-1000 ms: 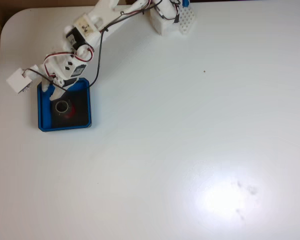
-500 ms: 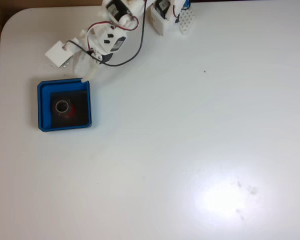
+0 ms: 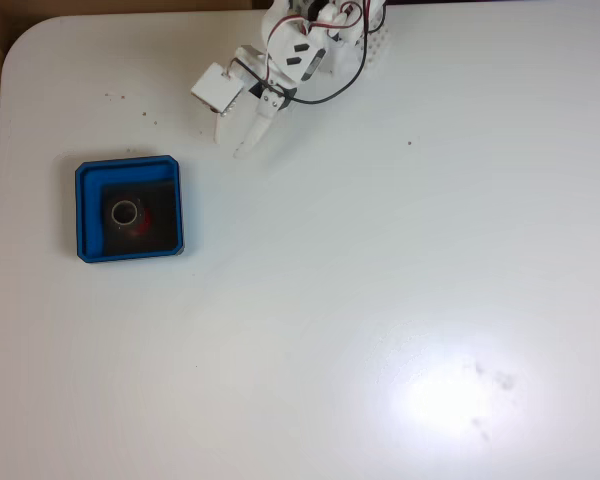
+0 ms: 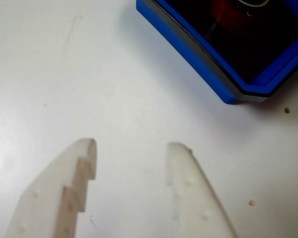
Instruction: Pick the red roll and drop it in the blue box
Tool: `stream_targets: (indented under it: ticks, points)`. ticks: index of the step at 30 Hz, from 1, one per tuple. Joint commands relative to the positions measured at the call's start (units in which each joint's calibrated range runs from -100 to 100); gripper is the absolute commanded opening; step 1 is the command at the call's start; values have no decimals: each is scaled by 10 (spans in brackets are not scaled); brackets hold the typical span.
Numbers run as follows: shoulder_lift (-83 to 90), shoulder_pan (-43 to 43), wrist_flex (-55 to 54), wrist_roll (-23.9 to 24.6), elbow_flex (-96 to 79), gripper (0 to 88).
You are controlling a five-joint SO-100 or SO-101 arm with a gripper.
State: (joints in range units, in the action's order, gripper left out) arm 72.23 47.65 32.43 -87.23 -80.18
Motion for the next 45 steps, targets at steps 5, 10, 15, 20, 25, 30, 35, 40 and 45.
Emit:
stream_targets:
  ticks: [5, 10, 15, 20, 25, 30, 35, 40, 45]
  points:
    - [151, -81, -12, -3, -107, 130]
    - [240, -143, -12, -4, -178, 130]
    - [267, -212, -8, -5, -198, 130]
    - [267, -290, -7, -5, -198, 138]
    - [267, -381, -7, -4, -198, 138]
    - [267, -435, -7, -4, -198, 138]
    - [267, -465, -7, -4, -198, 137]
    - [267, -479, -7, -4, -198, 130]
    - [267, -478, -7, -4, -198, 126]
